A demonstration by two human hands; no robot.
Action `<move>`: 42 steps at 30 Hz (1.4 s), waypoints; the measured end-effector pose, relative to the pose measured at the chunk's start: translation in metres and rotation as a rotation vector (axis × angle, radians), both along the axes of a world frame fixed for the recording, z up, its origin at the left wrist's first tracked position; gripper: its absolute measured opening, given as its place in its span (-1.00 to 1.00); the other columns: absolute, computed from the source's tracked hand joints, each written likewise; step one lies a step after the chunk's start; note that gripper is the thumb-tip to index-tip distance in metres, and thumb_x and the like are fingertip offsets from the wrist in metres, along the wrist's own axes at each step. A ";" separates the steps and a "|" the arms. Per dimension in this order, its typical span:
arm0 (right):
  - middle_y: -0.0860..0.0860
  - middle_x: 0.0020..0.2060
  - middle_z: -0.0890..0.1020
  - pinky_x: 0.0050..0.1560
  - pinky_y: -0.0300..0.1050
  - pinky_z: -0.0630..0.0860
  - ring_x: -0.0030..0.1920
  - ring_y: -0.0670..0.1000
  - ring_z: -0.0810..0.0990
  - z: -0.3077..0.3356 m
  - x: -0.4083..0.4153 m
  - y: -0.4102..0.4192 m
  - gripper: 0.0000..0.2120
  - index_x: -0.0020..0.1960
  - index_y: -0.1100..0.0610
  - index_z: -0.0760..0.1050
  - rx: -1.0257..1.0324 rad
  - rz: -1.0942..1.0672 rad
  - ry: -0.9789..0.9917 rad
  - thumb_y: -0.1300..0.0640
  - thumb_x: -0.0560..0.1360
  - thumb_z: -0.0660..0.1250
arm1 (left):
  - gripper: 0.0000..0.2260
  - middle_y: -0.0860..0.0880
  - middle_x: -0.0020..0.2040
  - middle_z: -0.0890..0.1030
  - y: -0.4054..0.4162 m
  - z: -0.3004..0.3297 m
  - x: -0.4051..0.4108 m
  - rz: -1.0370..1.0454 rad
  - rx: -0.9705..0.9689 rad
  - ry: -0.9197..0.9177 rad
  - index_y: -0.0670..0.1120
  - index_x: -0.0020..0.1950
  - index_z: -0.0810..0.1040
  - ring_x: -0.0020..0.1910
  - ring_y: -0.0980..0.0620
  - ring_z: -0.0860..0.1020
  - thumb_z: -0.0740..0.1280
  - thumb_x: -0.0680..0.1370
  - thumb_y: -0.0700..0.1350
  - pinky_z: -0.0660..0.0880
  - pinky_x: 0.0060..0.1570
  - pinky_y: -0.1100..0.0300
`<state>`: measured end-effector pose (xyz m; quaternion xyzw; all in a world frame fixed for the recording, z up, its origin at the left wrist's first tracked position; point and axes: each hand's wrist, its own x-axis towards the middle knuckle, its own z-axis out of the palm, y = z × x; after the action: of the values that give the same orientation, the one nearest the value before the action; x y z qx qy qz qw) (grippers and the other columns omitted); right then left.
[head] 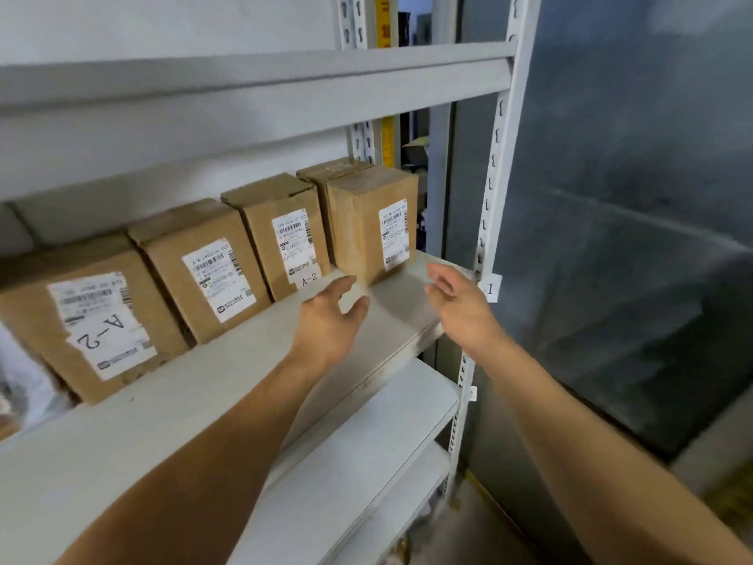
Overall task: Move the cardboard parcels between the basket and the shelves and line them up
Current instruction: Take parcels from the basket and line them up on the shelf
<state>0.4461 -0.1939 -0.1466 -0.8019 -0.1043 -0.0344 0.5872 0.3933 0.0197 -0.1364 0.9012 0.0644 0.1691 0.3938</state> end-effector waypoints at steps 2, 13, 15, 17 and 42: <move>-0.11 0.44 0.52 0.54 -0.04 0.38 0.49 -0.10 0.45 -0.003 -0.038 -0.005 -0.63 0.51 0.04 0.47 -0.032 -0.045 0.002 0.14 0.71 0.29 | -0.58 0.08 0.39 0.61 -0.002 0.001 -0.026 -0.066 -0.008 -0.001 0.03 0.48 0.54 0.31 0.10 0.58 0.39 0.64 0.09 0.44 0.40 0.22; 0.00 0.44 0.56 0.46 0.06 0.49 0.42 0.02 0.54 -0.021 -0.223 -0.080 -0.59 0.55 0.08 0.43 -0.328 -0.330 0.070 0.09 0.71 0.29 | -0.64 0.01 0.30 0.65 -0.078 -0.018 -0.135 -0.392 -0.048 0.011 0.03 0.43 0.58 0.25 -0.01 0.61 0.40 0.64 0.04 0.51 0.27 0.17; 0.03 0.43 0.57 0.44 0.04 0.50 0.42 0.04 0.55 -0.033 -0.245 -0.103 -0.56 0.56 0.10 0.42 -0.323 -0.374 0.125 0.07 0.70 0.31 | -0.62 0.03 0.33 0.62 -0.100 -0.032 -0.149 -0.442 -0.055 0.085 0.08 0.46 0.54 0.23 0.03 0.59 0.38 0.65 0.08 0.45 0.13 0.32; 0.03 0.41 0.59 0.43 0.00 0.50 0.41 0.04 0.56 -0.047 -0.267 -0.131 -0.56 0.55 0.10 0.44 -0.287 -0.414 0.159 0.06 0.69 0.33 | -0.60 -0.01 0.37 0.61 -0.125 -0.046 -0.162 -0.492 -0.066 0.139 0.11 0.49 0.51 0.27 0.00 0.59 0.37 0.65 0.10 0.51 0.16 0.28; 0.04 0.57 0.40 0.40 0.08 0.52 0.39 0.11 0.55 -0.245 -0.524 -0.449 -0.49 0.63 0.03 0.28 -0.271 -0.698 0.747 -0.02 0.71 0.26 | -0.49 0.00 0.55 0.46 -0.488 -0.253 -0.329 -0.827 0.122 0.665 0.04 0.60 0.38 0.48 -0.05 0.46 0.32 0.67 0.13 0.43 0.40 0.10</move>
<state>-0.0782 -0.6428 -0.3912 -0.8153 0.3816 0.0739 0.4293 0.0644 -0.4688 -0.3889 0.8775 -0.1848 -0.2917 0.3326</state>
